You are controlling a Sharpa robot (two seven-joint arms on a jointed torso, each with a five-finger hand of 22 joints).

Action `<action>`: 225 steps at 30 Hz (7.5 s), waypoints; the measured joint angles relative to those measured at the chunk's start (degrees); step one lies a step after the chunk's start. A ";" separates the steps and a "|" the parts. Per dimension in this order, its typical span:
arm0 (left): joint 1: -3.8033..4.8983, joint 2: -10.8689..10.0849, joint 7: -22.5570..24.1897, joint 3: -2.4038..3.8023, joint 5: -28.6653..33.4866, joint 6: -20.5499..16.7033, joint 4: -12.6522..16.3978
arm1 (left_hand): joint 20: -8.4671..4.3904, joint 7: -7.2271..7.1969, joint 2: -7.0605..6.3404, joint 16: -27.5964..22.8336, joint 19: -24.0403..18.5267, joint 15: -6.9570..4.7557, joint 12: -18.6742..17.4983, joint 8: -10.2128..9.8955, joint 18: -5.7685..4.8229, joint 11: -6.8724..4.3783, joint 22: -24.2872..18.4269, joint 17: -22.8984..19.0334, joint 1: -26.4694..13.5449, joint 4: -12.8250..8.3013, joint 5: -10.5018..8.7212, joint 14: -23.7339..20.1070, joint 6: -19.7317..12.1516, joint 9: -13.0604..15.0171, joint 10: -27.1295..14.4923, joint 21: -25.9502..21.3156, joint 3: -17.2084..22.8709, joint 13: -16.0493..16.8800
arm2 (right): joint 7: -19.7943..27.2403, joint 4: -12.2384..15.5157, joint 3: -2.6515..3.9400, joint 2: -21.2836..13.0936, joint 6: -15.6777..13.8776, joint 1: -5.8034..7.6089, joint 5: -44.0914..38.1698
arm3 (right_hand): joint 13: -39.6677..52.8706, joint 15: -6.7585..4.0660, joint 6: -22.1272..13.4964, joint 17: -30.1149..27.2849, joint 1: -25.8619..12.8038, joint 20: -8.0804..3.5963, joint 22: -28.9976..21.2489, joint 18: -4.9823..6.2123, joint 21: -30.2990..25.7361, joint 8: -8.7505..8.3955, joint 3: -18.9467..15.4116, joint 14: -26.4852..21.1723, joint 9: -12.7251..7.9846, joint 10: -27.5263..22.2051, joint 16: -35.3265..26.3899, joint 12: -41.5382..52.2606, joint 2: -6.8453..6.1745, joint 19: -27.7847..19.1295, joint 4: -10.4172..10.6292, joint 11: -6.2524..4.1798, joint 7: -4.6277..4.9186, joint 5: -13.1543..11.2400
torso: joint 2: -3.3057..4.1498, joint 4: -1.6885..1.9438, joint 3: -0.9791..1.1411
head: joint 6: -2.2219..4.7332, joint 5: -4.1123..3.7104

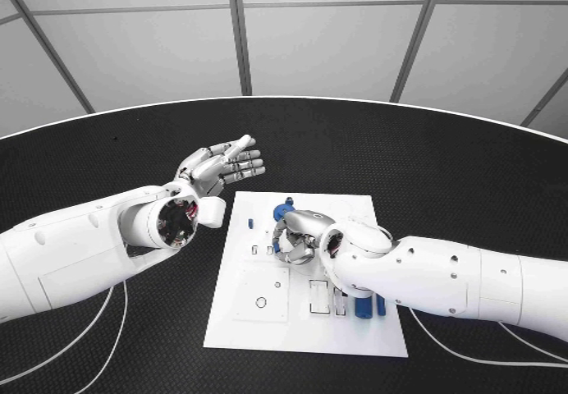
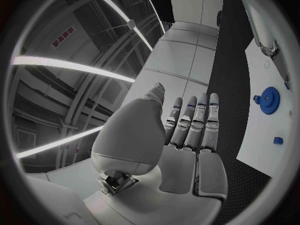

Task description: Assemble the parts on the task board

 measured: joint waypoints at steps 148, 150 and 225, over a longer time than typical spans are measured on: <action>0.05 17.38 -60.49 0.01 -61.35 31.95 -17.86 | -14.79 -6.65 -3.74 71.94 41.83 -14.95 61.29 31.12 -2.27 -13.21 62.33 65.82 -20.22 0.79 0.24 40.94 5.21 31.11 22.00 65.63 3.46 56.14 | 14.69 18.74 0.05 -32.67 -16.06 5.21 35.43 | -0.02 1.05 -1.42 -0.01 3.42 1.00 -0.03 -0.01 -3.67 -0.67 -11.68 0.16 -4.62 -1.51 -1.23 -3.28 1.00 -0.20 6.48 0.88 0.21 1.03 | -3.34 -2.42 1.24 | -4.30 2.76; 0.05 17.45 -60.49 0.01 -61.38 32.11 -18.06 | -14.79 -6.65 -3.74 71.94 41.83 -14.95 61.29 31.12 -2.27 -13.21 62.33 65.82 -20.22 0.79 0.24 40.94 5.21 31.15 22.00 65.63 3.46 56.14 | 14.64 18.75 0.05 -32.70 -16.04 5.21 35.43 | -0.02 1.05 -1.42 -0.01 3.42 1.00 -0.03 -0.01 -3.67 -0.67 -11.68 0.16 -4.62 -1.51 -1.23 -3.28 1.00 -0.20 6.48 0.88 0.21 1.03 | -3.34 -2.42 1.26 | -4.42 2.76; 0.01 19.33 -60.49 -0.04 -61.80 36.25 -20.40 | -14.78 -6.65 -3.10 71.94 41.82 -14.94 61.50 31.32 -2.27 -13.21 62.98 65.85 -14.69 0.63 0.24 40.94 4.40 31.69 22.00 65.86 6.17 55.97 | 13.83 18.41 0.05 -32.44 -15.11 5.21 35.43 | -0.01 0.85 -1.21 -0.01 3.65 0.80 0.01 -0.01 -3.90 -0.67 -11.36 -0.04 -4.71 -1.30 -1.23 -3.28 0.77 0.00 6.80 0.67 0.00 1.98 | -3.43 -2.38 1.38 | -5.76 2.81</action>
